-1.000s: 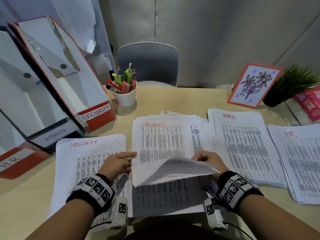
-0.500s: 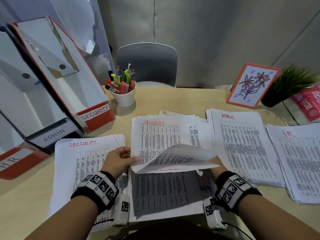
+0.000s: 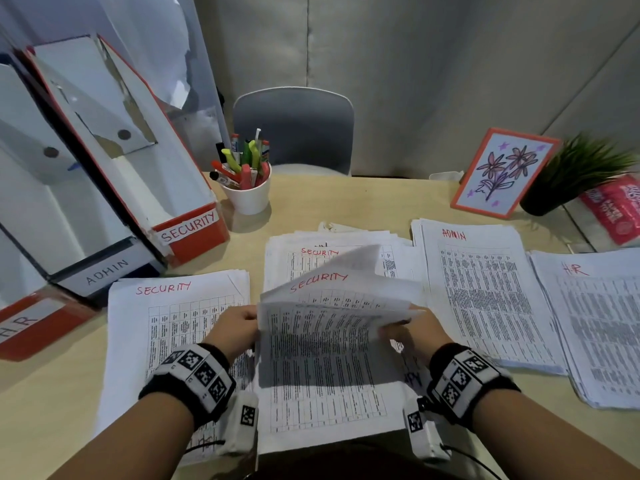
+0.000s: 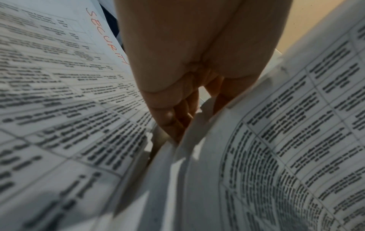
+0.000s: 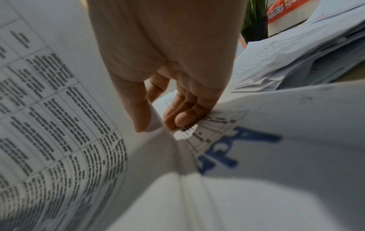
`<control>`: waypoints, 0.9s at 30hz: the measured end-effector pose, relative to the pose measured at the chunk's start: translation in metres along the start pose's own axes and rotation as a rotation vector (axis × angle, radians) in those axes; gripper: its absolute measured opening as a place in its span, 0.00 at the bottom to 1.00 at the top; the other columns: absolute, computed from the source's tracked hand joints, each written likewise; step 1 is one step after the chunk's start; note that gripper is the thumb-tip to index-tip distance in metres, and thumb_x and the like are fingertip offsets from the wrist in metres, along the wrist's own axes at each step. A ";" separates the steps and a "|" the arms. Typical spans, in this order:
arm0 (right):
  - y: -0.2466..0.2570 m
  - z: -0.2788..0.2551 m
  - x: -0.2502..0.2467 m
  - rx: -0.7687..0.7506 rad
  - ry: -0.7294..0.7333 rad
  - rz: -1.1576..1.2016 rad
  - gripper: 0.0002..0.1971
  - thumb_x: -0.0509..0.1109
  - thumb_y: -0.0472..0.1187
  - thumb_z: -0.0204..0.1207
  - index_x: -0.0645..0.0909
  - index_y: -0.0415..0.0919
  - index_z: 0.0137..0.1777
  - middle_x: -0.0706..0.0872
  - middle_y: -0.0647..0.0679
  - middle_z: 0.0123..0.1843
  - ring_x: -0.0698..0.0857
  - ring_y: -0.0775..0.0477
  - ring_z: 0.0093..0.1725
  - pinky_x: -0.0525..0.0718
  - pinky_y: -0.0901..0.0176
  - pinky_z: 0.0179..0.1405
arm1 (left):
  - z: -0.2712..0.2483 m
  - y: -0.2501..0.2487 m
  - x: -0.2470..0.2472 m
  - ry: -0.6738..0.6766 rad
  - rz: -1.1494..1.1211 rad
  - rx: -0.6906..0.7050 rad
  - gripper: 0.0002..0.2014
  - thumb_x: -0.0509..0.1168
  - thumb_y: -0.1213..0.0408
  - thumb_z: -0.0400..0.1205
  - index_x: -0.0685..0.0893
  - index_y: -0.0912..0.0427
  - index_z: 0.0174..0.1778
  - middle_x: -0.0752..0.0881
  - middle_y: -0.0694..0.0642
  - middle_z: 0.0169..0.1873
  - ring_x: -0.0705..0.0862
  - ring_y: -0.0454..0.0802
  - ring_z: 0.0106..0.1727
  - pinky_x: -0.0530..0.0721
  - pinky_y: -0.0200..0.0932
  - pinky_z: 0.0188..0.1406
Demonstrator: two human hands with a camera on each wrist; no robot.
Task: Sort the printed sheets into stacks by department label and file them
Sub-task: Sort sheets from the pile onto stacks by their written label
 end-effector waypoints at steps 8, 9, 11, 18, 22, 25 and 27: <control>0.001 -0.002 0.000 -0.009 0.000 0.228 0.21 0.76 0.24 0.68 0.77 0.43 0.56 0.82 0.47 0.42 0.82 0.48 0.42 0.78 0.64 0.34 | -0.003 -0.006 0.005 0.077 -0.005 -0.046 0.16 0.60 0.81 0.80 0.92 0.63 0.40 0.81 0.38 0.42 0.78 0.37 0.44 0.75 0.29 0.36; 0.002 -0.002 0.001 -0.010 0.015 0.214 0.19 0.75 0.26 0.69 0.79 0.45 0.55 0.82 0.47 0.42 0.82 0.48 0.43 0.78 0.63 0.35 | -0.003 -0.007 0.006 0.086 -0.016 -0.043 0.15 0.61 0.80 0.80 0.92 0.63 0.41 0.82 0.40 0.42 0.79 0.38 0.45 0.75 0.29 0.37; 0.005 -0.005 0.001 -0.010 0.028 0.221 0.11 0.73 0.27 0.72 0.82 0.42 0.49 0.84 0.48 0.40 0.83 0.49 0.39 0.80 0.65 0.31 | -0.003 -0.005 0.008 0.120 -0.006 -0.039 0.12 0.62 0.72 0.83 0.92 0.60 0.46 0.88 0.51 0.45 0.83 0.47 0.48 0.77 0.34 0.40; 0.005 -0.001 -0.001 -0.055 -0.018 0.023 0.07 0.69 0.35 0.76 0.77 0.33 0.38 0.77 0.45 0.33 0.74 0.51 0.31 0.72 0.64 0.31 | -0.005 0.000 0.010 0.200 -0.274 -0.117 0.30 0.48 0.38 0.84 0.87 0.58 0.56 0.90 0.60 0.48 0.86 0.60 0.50 0.79 0.52 0.54; 0.007 0.000 0.000 -0.091 -0.004 0.027 0.06 0.67 0.36 0.77 0.79 0.34 0.41 0.79 0.46 0.34 0.76 0.50 0.34 0.75 0.59 0.36 | -0.006 -0.003 0.004 0.118 0.069 -0.033 0.27 0.70 0.37 0.71 0.86 0.61 0.49 0.83 0.54 0.37 0.81 0.51 0.38 0.80 0.46 0.45; 0.012 0.002 -0.004 -0.109 -0.013 0.013 0.08 0.66 0.37 0.78 0.78 0.30 0.45 0.78 0.43 0.36 0.77 0.47 0.36 0.75 0.56 0.40 | -0.005 -0.013 -0.003 0.016 0.123 0.046 0.17 0.75 0.58 0.74 0.85 0.70 0.47 0.87 0.57 0.35 0.82 0.49 0.33 0.80 0.43 0.35; 0.021 0.000 -0.009 -0.134 -0.028 0.043 0.10 0.65 0.39 0.79 0.73 0.32 0.40 0.73 0.42 0.35 0.74 0.46 0.36 0.74 0.53 0.40 | -0.011 -0.036 -0.012 -0.091 0.175 0.157 0.07 0.74 0.62 0.76 0.89 0.62 0.42 0.87 0.49 0.41 0.83 0.44 0.37 0.80 0.35 0.34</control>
Point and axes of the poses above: each hand's wrist, its own z-axis towards the middle knuckle, its own x-axis out of the palm, y = z × x, the point moved 7 cm from there along z, towards the middle knuckle
